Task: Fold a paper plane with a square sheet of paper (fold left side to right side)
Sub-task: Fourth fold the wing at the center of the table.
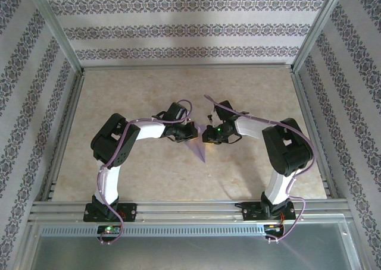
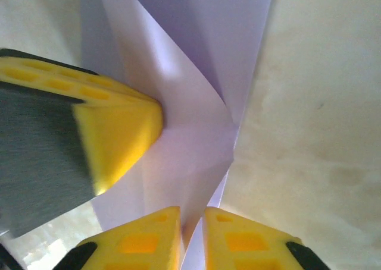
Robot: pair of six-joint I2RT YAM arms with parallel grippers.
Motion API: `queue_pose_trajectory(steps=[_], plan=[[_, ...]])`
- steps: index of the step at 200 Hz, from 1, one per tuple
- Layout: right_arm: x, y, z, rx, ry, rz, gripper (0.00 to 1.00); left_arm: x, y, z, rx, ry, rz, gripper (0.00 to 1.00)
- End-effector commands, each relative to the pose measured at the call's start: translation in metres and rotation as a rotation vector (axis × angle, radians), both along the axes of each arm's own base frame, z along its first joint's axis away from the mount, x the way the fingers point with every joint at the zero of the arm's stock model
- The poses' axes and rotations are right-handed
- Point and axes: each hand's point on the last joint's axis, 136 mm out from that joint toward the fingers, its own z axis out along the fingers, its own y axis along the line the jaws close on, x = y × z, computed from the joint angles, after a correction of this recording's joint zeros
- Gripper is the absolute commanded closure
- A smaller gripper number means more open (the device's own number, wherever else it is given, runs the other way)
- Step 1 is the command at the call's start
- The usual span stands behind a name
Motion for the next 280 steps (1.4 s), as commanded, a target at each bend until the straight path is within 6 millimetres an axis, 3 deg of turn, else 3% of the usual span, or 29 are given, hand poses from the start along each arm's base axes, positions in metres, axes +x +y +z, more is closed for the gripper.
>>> queue_pose_trajectory(steps=[1, 37, 81, 157, 190, 280], plan=[[0.010, -0.001, 0.033, 0.043, -0.047, -0.024, 0.79, -0.021, 0.024, -0.040, 0.136, 0.082, 0.017, 0.96], [0.000, -0.012, 0.047, 0.055, -0.063, -0.030, 0.78, -0.020, 0.024, -0.039, 0.134, 0.079, 0.014, 0.96], [-0.029, 0.016, 0.059, 0.243, 0.008, 0.022, 0.93, -0.019, 0.023, -0.038, 0.136, 0.077, 0.014, 0.96], [-0.062, 0.042, 0.020, 0.227, 0.132, 0.080, 0.94, -0.020, 0.024, -0.039, 0.139, 0.080, 0.013, 0.96], [-0.072, 0.037, 0.001, 0.201, 0.157, 0.061, 0.94, -0.019, 0.023, -0.038, 0.137, 0.078, 0.013, 0.96], [-0.074, 0.024, -0.015, 0.161, 0.150, 0.050, 0.95, -0.020, 0.025, -0.040, 0.143, 0.081, 0.014, 0.96]])
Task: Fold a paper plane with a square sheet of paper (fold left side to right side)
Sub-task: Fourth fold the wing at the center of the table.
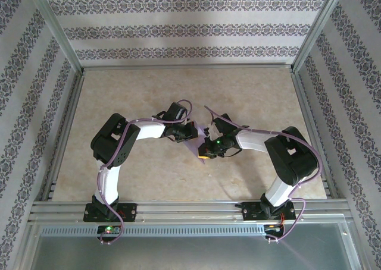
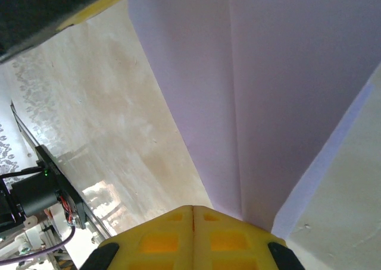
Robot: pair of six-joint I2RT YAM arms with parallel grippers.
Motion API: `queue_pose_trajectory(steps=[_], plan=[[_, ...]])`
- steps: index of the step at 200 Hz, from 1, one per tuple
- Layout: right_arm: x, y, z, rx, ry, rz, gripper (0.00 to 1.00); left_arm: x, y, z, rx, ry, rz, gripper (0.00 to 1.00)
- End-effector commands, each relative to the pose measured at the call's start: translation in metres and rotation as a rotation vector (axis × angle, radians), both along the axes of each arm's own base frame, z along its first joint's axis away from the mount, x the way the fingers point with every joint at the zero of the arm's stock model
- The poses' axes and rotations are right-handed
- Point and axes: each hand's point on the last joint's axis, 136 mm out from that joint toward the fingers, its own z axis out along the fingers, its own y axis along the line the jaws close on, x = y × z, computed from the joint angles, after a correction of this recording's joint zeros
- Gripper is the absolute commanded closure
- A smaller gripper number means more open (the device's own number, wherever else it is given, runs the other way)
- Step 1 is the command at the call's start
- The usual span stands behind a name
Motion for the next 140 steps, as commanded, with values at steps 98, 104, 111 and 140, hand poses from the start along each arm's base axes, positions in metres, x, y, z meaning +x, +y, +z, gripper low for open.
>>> queue_pose_trajectory(steps=[98, 104, 111, 140], plan=[[-0.0072, -0.0129, -0.0178, -0.072, 0.001, 0.009, 0.95, -0.0205, 0.0246, -0.0412, 0.144, 0.085, 0.015, 0.96], [-0.0080, -0.0125, -0.0179, -0.071, 0.002, 0.011, 0.95, -0.0204, 0.0245, -0.0410, 0.143, 0.085, 0.015, 0.96], [-0.0083, -0.0117, -0.0178, -0.068, 0.003, 0.012, 0.95, -0.0204, 0.0243, -0.0410, 0.144, 0.084, 0.015, 0.96], [-0.0094, -0.0086, -0.0174, -0.054, 0.008, 0.018, 0.95, -0.0206, 0.0250, -0.0423, 0.145, 0.085, 0.014, 0.96]])
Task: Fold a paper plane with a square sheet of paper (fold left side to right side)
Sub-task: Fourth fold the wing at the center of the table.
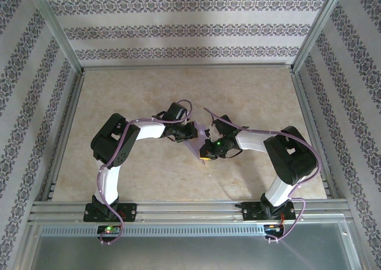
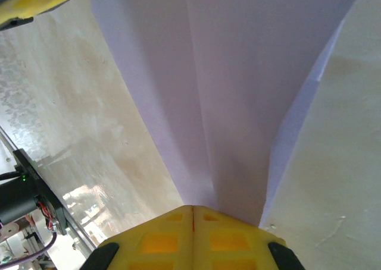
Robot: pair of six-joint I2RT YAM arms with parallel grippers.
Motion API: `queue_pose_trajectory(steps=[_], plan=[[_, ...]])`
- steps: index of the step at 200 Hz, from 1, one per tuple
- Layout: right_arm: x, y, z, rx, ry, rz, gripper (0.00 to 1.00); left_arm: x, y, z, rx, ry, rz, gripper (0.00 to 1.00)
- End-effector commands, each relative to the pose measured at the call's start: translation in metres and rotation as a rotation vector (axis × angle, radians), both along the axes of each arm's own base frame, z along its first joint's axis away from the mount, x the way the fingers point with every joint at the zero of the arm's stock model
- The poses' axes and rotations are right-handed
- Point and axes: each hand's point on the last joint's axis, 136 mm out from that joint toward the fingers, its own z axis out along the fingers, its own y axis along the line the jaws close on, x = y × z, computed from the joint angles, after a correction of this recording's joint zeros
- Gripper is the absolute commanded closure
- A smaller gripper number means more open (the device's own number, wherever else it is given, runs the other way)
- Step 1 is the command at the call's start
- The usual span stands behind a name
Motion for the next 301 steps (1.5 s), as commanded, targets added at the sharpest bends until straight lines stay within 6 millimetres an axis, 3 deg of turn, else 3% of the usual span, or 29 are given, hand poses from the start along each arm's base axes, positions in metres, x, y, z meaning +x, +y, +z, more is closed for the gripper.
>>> queue_pose_trajectory(steps=[1, 178, 301], plan=[[-0.008, -0.002, -0.007, -0.008, 0.023, 0.015, 0.95, -0.021, 0.025, -0.043, 0.146, 0.086, 0.015, 0.96], [-0.024, 0.000, -0.015, -0.009, 0.067, 0.043, 0.95, -0.021, 0.025, -0.044, 0.146, 0.087, 0.016, 0.96], [-0.030, -0.012, -0.015, -0.063, 0.053, 0.045, 0.95, -0.020, 0.025, -0.050, 0.156, 0.098, 0.016, 0.96]])
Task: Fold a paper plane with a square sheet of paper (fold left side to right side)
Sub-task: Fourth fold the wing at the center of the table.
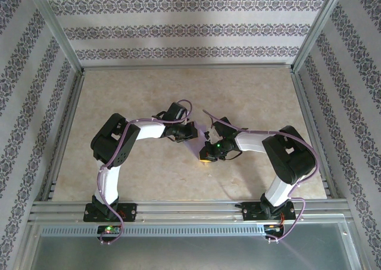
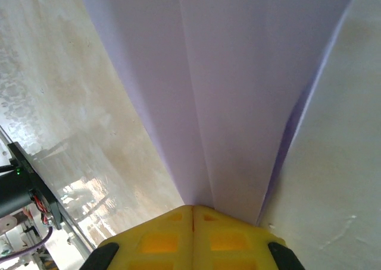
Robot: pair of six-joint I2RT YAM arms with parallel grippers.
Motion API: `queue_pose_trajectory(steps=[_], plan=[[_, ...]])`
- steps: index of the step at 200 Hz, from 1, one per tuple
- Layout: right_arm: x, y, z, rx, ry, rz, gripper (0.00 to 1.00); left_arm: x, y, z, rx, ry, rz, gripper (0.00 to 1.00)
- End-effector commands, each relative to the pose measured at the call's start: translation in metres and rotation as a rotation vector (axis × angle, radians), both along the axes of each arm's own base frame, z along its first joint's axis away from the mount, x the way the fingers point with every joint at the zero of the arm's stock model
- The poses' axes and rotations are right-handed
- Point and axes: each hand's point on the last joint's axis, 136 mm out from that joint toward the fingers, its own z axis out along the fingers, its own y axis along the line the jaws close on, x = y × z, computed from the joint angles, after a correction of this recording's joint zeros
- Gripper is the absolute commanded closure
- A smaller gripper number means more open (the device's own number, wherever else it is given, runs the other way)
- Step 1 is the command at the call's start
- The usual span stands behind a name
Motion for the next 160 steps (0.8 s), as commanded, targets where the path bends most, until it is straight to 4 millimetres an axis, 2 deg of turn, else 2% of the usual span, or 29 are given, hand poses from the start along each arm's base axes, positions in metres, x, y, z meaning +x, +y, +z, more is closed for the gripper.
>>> queue_pose_trajectory(steps=[1, 58, 107, 160], plan=[[-0.020, -0.012, -0.008, -0.058, 0.039, 0.022, 0.95, -0.020, 0.025, -0.050, 0.156, 0.098, 0.016, 0.96], [-0.007, 0.005, 0.028, 0.058, -0.017, 0.012, 0.94, -0.020, 0.024, -0.048, 0.150, 0.096, 0.013, 0.96], [-0.016, -0.002, 0.014, 0.037, 0.016, 0.006, 0.96, -0.020, 0.024, -0.047, 0.148, 0.096, 0.013, 0.96], [-0.014, -0.009, 0.001, 0.000, 0.027, -0.014, 0.96, -0.020, 0.024, -0.048, 0.151, 0.099, 0.014, 0.96]])
